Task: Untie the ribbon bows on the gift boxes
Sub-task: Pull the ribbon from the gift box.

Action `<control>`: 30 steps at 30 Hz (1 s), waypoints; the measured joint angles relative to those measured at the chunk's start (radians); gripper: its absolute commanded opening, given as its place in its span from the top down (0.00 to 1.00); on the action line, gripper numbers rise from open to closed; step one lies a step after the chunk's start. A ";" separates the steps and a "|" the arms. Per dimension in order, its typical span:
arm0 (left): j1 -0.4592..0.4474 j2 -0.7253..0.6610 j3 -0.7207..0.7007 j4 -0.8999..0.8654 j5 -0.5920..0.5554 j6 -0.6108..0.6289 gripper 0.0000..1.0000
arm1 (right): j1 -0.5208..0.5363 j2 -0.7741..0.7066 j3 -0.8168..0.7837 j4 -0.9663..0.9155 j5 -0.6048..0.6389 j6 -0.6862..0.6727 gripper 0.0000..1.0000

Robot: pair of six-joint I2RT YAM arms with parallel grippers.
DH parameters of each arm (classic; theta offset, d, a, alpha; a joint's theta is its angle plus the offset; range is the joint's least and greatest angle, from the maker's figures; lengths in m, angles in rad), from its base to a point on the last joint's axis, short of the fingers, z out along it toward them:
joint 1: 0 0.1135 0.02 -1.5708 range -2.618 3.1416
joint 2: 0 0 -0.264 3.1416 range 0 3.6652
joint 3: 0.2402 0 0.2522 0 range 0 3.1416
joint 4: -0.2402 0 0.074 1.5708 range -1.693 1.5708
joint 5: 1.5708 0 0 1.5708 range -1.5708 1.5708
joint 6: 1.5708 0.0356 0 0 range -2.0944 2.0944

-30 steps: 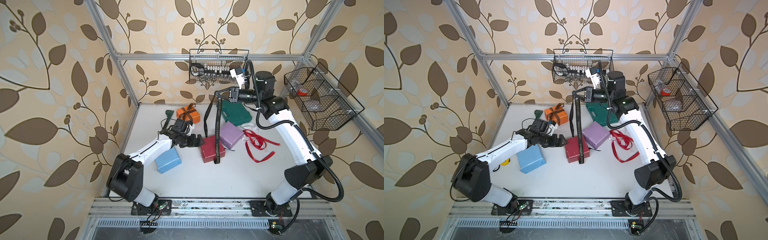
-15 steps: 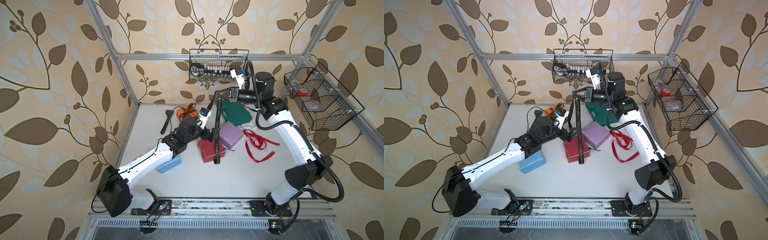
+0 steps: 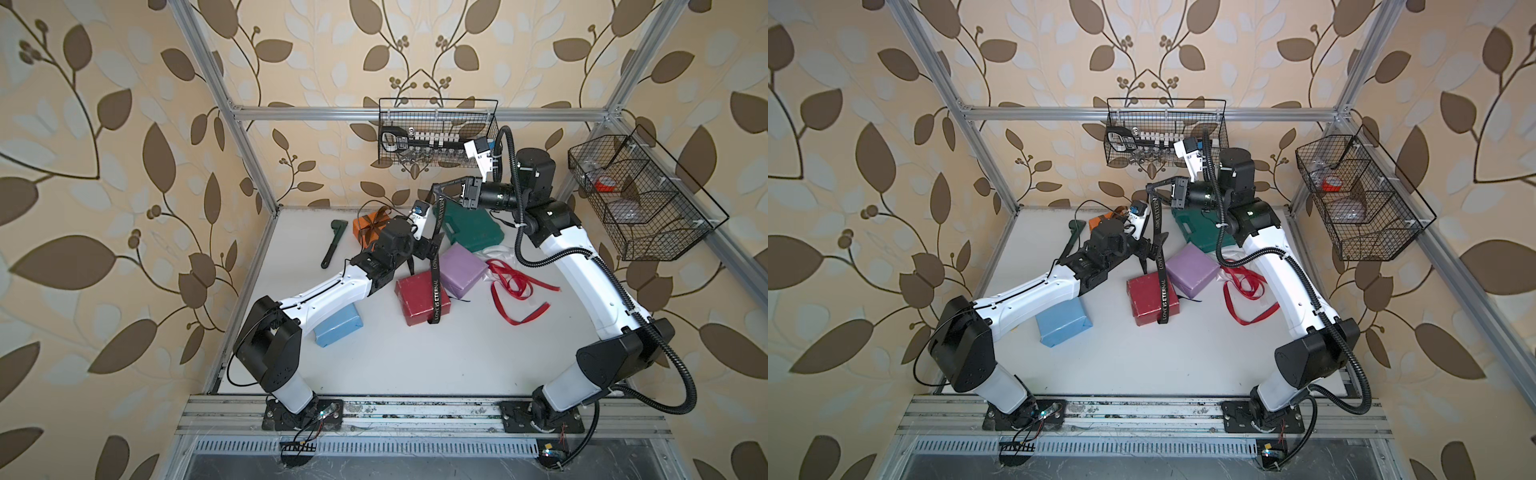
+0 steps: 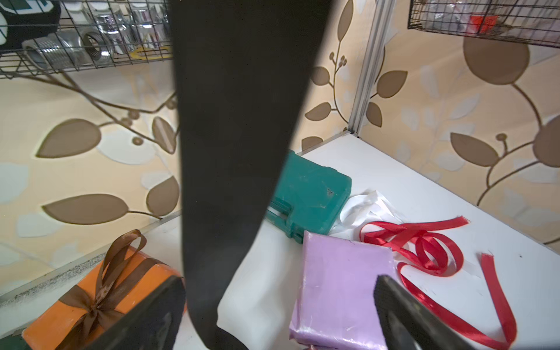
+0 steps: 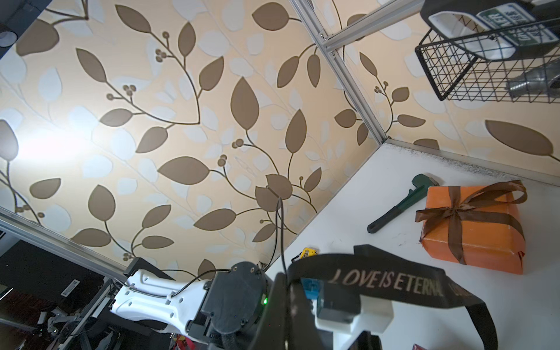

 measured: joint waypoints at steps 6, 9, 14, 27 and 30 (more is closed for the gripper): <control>0.101 0.014 0.015 0.004 0.050 -0.055 0.07 | -0.034 -0.046 -0.039 0.009 0.000 0.000 1.00; 0.132 0.014 0.013 0.004 0.080 -0.072 0.17 | -0.055 -0.060 -0.058 0.021 0.000 0.008 1.00; 0.143 0.015 0.012 0.003 0.144 -0.085 0.18 | -0.066 -0.062 -0.068 0.039 -0.005 0.026 1.00; 0.149 0.140 0.109 -0.043 0.367 -0.093 0.15 | -0.066 -0.072 -0.079 0.068 -0.045 0.056 1.00; 0.150 0.169 0.141 -0.043 0.364 -0.097 0.32 | -0.066 -0.077 -0.080 0.068 -0.049 0.059 1.00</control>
